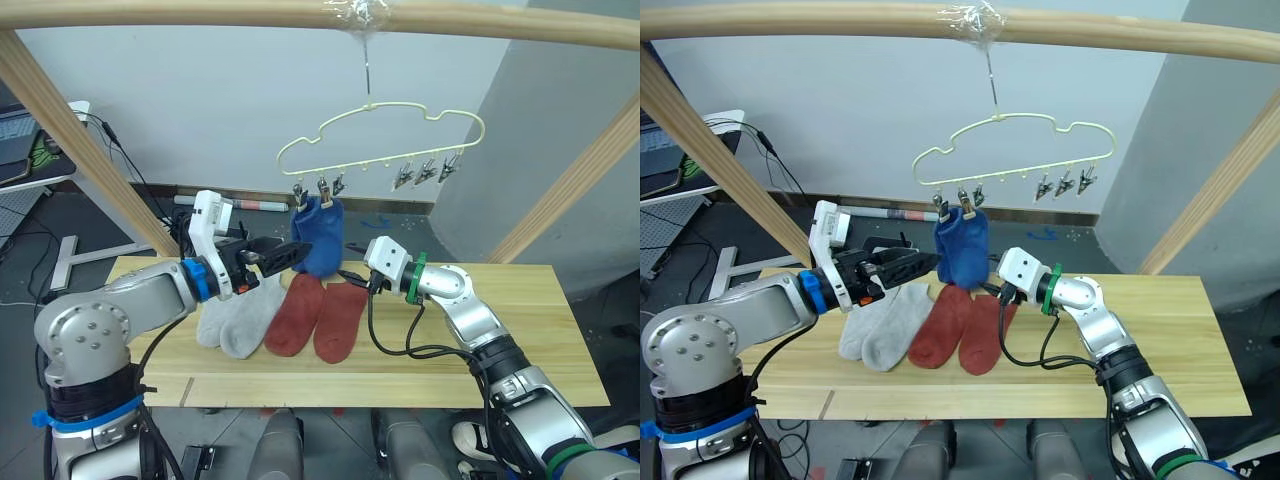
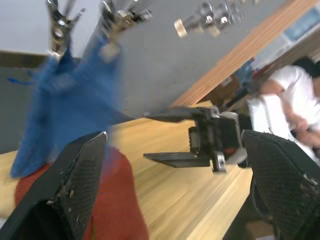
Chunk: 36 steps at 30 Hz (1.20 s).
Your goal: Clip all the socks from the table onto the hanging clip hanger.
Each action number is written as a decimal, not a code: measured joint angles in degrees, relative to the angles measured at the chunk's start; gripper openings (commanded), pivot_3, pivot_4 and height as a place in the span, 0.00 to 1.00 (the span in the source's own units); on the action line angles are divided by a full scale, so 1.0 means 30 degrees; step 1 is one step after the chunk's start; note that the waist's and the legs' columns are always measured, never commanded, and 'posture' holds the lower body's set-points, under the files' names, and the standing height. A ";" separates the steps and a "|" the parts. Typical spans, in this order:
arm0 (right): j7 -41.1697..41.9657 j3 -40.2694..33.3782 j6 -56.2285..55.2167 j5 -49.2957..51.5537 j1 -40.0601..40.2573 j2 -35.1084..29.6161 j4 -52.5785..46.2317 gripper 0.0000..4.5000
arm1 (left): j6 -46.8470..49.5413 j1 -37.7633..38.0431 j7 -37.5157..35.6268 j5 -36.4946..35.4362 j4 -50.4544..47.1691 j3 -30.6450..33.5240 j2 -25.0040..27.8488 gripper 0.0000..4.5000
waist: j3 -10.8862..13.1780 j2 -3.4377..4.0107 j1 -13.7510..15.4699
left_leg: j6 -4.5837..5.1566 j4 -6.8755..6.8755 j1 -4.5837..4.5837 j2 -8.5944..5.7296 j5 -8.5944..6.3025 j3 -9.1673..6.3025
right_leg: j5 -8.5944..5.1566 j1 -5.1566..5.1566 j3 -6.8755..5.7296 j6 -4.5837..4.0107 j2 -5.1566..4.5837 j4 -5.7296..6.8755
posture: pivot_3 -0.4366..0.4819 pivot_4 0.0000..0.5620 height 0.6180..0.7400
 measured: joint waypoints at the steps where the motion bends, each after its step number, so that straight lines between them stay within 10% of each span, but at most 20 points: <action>1: -0.0060 -0.0169 0.0389 0.0141 0.0452 -0.0052 -0.0278 0.87 | -0.0878 0.0137 -0.0109 0.0837 -0.0316 -0.0657 -0.0008 1.00 | 0.0000 0.0000 0.0051 | -0.0001 0.0001 0.0000 0.0000 -0.0001 0.0004 | -0.0036 0.0001 0.0002 -0.0061 0.0000 0.0000 | 0.58 0.41 1.00; 8: -0.1483 -0.1791 0.4079 0.0836 0.3300 -0.0356 -0.4499 1.00 | -0.7431 0.1046 -0.0723 0.7391 -0.0477 -0.5302 -0.0649 1.00 | 0.0001 0.0008 0.0062 | 0.0001 -0.0006 -0.0043 0.0003 0.0000 0.0026 | -0.0048 -0.0073 0.0023 -0.0083 0.0003 0.0021 | 0.54 0.41 1.00; 15: -0.2759 -0.3962 0.8734 0.2447 0.4854 -0.1040 -1.1085 1.00 | -1.4089 0.0934 -0.0453 1.3659 0.2108 -0.8978 -0.3421 0.54 | 0.0001 0.0008 0.0154 | 0.0004 0.0032 -0.0124 -0.0001 -0.0002 0.0022 | -0.0046 -0.0117 0.0015 -0.0076 0.0002 -0.0004 | 0.48 0.45 1.00; 24: -0.3683 -0.5362 1.2300 0.5206 0.4871 -0.1070 -1.5148 1.00 | -1.9197 -0.2222 0.2067 1.8492 0.9164 -0.9614 -0.7420 0.54 | 0.0031 0.0033 -0.0161 | 0.0010 0.0051 -0.0171 -0.0011 -0.0004 0.0020 | -0.0030 -0.0131 0.0012 -0.0042 -0.0001 -0.0028 | 0.44 0.48 1.00; 36: -0.5022 -0.6052 1.3621 0.6066 0.3541 -0.1551 -1.5553 1.00 | -2.2909 -0.4756 0.2932 2.0405 1.5009 -0.8552 -0.8451 0.54 | 0.0060 0.0074 -0.0722 | 0.0013 0.0039 -0.0191 -0.0009 -0.0004 0.0015 | 0.0018 -0.0163 0.0005 0.0048 0.0004 -0.0014 | 0.37 0.46 1.00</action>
